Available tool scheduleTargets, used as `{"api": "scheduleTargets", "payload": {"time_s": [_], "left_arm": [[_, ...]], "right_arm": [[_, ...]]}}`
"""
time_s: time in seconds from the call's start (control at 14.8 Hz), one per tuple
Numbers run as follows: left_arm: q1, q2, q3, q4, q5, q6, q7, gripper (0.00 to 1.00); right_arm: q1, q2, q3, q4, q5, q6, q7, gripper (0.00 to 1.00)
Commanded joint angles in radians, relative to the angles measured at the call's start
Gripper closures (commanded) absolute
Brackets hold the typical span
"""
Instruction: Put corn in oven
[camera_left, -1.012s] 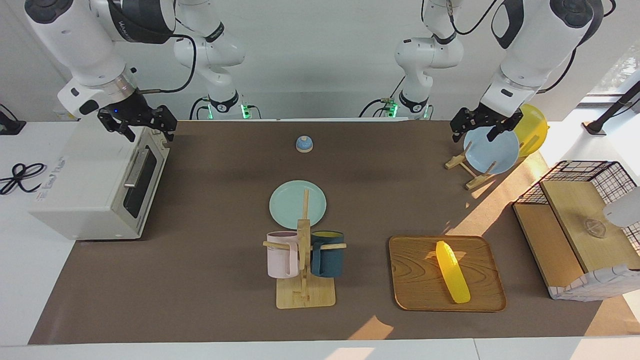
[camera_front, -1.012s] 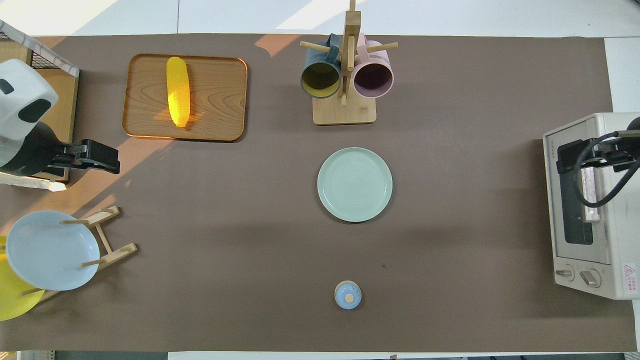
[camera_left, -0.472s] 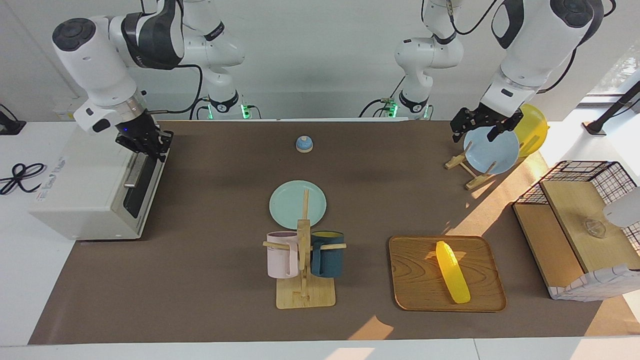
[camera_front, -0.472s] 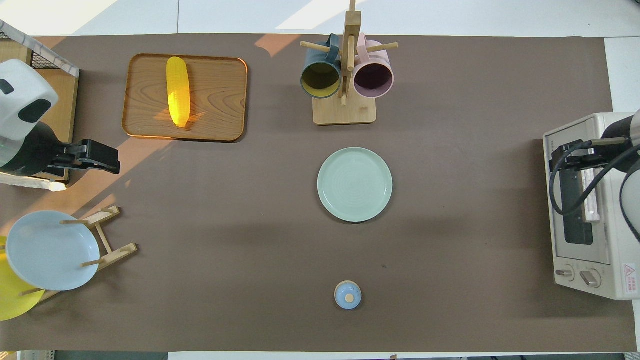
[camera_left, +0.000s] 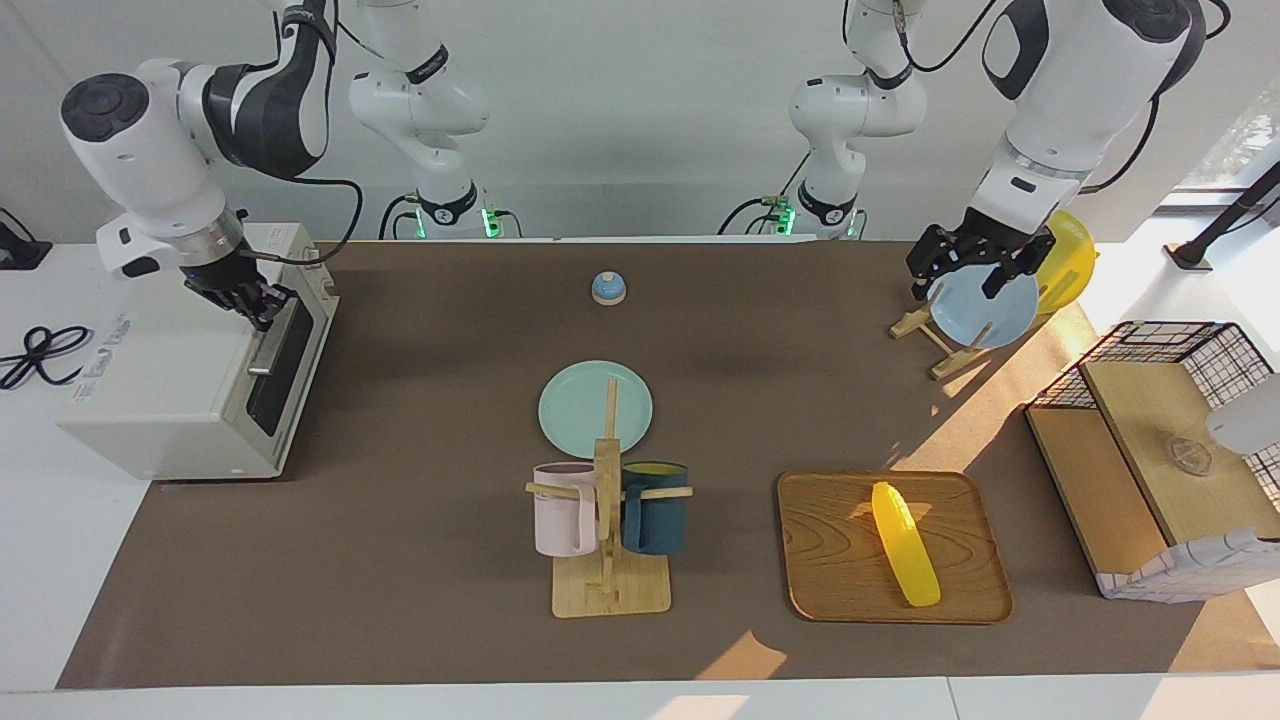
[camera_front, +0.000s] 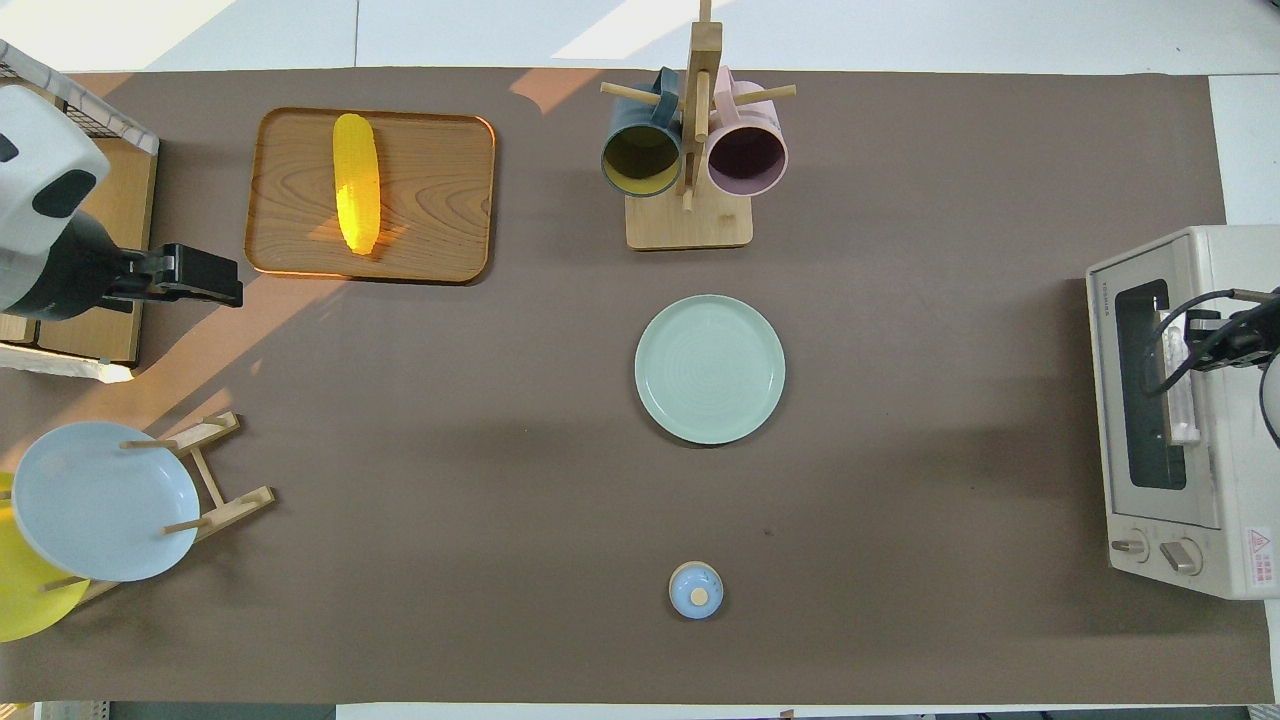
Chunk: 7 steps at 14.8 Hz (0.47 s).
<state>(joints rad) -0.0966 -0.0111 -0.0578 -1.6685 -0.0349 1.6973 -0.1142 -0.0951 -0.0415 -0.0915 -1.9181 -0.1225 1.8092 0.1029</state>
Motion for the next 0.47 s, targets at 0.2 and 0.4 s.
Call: {"api": "scheduleTargets", "payload": {"time_s": [0.2, 0.4], "left_arm": [[-0.006, 0.296, -0.007, 0.252, 0.030, 0.021, 0.002, 0.00], [-0.020, 0.483, -0.007, 0.419, 0.032, 0.063, 0.005, 0.00]], "right_arm": [[-0.012, -0.008, 0.009, -0.041, -0.014, 0.007, 0.023, 1.00], [-0.031, -0.008, 0.009, -0.064, -0.014, 0.015, 0.011, 1.00]]}}
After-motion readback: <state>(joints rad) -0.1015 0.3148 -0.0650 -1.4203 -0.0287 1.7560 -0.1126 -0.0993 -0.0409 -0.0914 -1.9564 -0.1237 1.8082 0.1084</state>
